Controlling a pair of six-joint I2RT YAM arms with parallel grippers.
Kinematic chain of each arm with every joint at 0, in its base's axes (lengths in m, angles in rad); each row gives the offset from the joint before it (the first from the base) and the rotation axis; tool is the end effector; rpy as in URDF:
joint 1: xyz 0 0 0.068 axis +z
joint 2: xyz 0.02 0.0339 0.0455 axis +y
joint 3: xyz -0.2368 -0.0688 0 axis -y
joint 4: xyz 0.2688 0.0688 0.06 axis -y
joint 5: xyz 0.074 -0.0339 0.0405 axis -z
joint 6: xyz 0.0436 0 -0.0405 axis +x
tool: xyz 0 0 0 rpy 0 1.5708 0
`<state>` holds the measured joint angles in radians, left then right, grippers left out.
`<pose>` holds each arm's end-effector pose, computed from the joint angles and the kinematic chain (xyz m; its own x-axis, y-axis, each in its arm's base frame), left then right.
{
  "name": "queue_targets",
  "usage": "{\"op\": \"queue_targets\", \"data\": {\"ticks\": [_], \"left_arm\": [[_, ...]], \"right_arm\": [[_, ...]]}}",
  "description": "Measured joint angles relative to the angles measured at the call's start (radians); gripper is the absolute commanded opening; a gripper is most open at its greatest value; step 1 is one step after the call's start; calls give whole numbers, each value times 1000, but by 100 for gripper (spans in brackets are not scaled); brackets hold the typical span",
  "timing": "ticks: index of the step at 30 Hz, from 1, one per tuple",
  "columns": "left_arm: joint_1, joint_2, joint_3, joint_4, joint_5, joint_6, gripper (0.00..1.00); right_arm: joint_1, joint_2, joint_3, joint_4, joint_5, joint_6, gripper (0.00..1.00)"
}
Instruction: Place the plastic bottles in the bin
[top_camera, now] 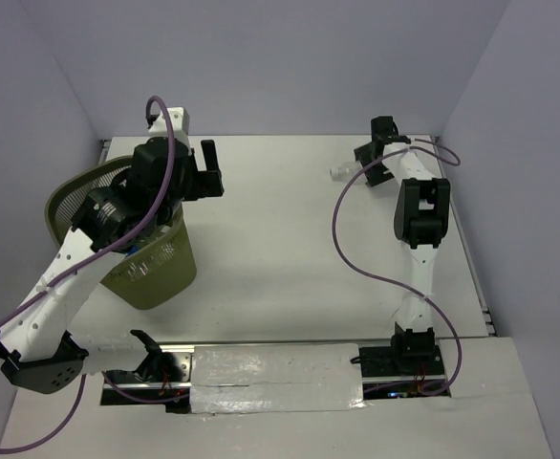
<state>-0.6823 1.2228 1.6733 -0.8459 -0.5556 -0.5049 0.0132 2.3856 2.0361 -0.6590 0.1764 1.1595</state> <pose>0.2144 -0.1446 0.4644 -0.3380 -0.2549 -0.9060 -0.0064 0.9632 -0.2686 0.5278 -0.0007 0.1414 -0.2644 0.8990 -0.3492 0.8076 0.4043 0.4293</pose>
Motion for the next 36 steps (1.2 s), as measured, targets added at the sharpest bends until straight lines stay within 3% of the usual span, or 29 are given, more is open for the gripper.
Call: {"op": "queue_targets", "data": {"ticks": [6,12,16,23,27,31,36], "left_arm": [[0,-4,-1,-9,-8,-4,99],[5,6,39,-58,-23,-1,99],[31,64,119,-82,15,2,99],[118,220,179,-72,285,5,99],[164,335,351,-95,467,4,100],[177,355,418,-40,648,-9,100],[254,316,346,56,928,-56,99]], "right_arm": [[0,-115,-202,79,12,-5,44],[6,-272,-398,140,10,-76,43],[25,-473,-575,268,-60,-183,46],[246,-789,-685,412,-309,-476,54],[379,-939,-790,435,-492,-578,53],[414,-997,-813,402,-609,-640,52],[436,-1003,-811,326,-661,-708,53]]}}
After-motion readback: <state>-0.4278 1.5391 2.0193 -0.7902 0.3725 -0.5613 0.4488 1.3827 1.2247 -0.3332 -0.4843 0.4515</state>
